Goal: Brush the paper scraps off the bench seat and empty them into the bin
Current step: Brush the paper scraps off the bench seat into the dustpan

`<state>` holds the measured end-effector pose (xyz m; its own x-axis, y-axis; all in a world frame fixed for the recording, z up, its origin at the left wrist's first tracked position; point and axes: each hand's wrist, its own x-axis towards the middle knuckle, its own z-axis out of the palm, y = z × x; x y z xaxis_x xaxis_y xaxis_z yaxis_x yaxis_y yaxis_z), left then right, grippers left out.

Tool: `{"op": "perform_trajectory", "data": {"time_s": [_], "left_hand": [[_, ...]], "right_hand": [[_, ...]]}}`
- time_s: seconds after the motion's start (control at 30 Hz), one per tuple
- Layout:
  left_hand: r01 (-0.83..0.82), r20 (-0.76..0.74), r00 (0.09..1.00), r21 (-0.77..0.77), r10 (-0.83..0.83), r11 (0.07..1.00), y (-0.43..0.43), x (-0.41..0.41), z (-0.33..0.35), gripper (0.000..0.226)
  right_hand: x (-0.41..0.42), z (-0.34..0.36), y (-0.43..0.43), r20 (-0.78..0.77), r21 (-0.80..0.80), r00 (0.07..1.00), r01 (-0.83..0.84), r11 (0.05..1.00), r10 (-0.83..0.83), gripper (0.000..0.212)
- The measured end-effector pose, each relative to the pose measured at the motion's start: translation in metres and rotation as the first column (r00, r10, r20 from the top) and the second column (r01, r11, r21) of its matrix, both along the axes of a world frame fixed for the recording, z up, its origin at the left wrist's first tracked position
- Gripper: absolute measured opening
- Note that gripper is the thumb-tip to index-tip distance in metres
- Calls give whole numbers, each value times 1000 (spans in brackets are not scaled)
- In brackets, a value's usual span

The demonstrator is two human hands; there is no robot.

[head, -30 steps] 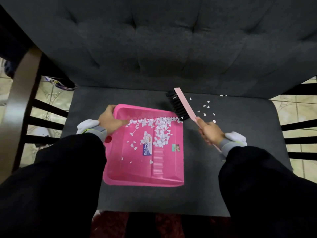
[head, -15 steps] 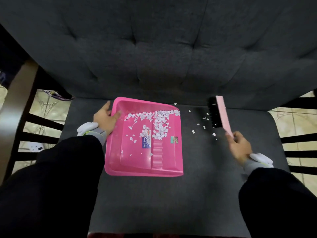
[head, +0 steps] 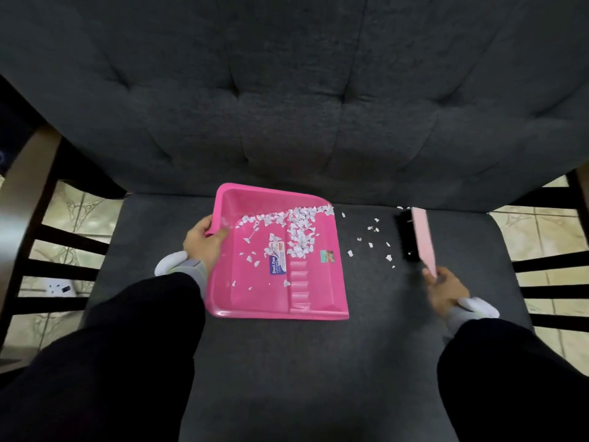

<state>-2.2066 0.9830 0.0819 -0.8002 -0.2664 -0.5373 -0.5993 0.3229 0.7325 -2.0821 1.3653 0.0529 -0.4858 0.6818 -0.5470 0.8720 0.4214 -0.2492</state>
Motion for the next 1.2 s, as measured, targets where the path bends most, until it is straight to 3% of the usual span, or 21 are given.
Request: {"op": "perform_trajectory", "data": {"time_s": [0.17,0.33,0.43,0.6,0.67,0.77,0.93,1.07,1.2], "left_hand": [[14,-4,1000,-19,-14,1000,16,0,-2,28],[36,-15,999,-37,-37,999,19,0,2,32],[23,-20,1000,-41,-24,999,18,3,1,33],[26,-1,1000,-42,-26,999,18,5,0,33],[33,8,999,-49,-33,998,19,5,1,32],[38,4,999,-53,-38,998,21,5,3,29],[20,-1,1000,-55,-20,998,19,11,7,29],[-25,-15,1000,-60,24,998,14,26,17,27],[-14,-5,1000,-99,13,995,-2,36,22,31]], "right_hand": [[4,5,-43,-24,-103,989,-149,984,147,34],[10,17,-58,-101,-273,947,-322,906,306,27],[5,22,-40,-106,-185,953,-301,936,285,29],[4,13,-26,67,-6,969,-236,972,236,32],[11,8,-46,83,-19,953,-292,956,292,30],[22,5,-86,-10,-108,937,-347,931,348,29],[30,12,-98,-161,-186,945,-313,931,285,28],[34,16,-69,-149,-106,972,-197,975,181,30],[41,16,-27,-37,5,997,-66,998,66,36]]}}
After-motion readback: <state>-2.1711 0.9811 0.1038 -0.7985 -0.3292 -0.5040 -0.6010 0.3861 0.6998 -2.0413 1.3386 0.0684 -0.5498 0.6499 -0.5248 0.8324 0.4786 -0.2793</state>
